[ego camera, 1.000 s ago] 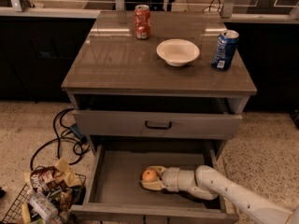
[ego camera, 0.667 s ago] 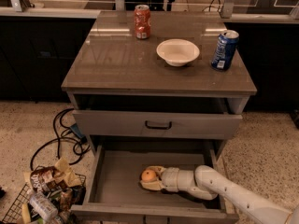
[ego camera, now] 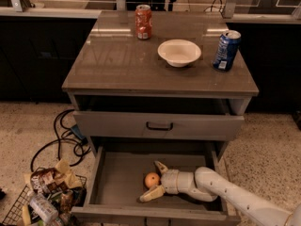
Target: Place orange into middle drawer
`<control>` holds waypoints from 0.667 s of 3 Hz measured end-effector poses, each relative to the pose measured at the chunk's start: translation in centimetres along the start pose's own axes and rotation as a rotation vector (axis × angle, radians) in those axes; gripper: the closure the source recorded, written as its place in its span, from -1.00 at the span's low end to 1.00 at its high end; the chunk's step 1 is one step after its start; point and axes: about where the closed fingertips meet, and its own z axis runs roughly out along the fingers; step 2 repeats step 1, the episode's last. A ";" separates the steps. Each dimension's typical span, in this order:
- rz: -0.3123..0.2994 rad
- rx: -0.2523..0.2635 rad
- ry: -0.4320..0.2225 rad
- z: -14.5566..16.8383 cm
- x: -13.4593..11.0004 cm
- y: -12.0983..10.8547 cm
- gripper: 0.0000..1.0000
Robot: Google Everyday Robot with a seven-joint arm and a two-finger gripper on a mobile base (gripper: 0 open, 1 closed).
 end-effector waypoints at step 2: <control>0.000 0.000 0.000 0.0 0.0 0.0 -1.00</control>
Offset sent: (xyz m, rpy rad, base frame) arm 0.0000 0.0000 0.0000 0.0000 0.0000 0.0000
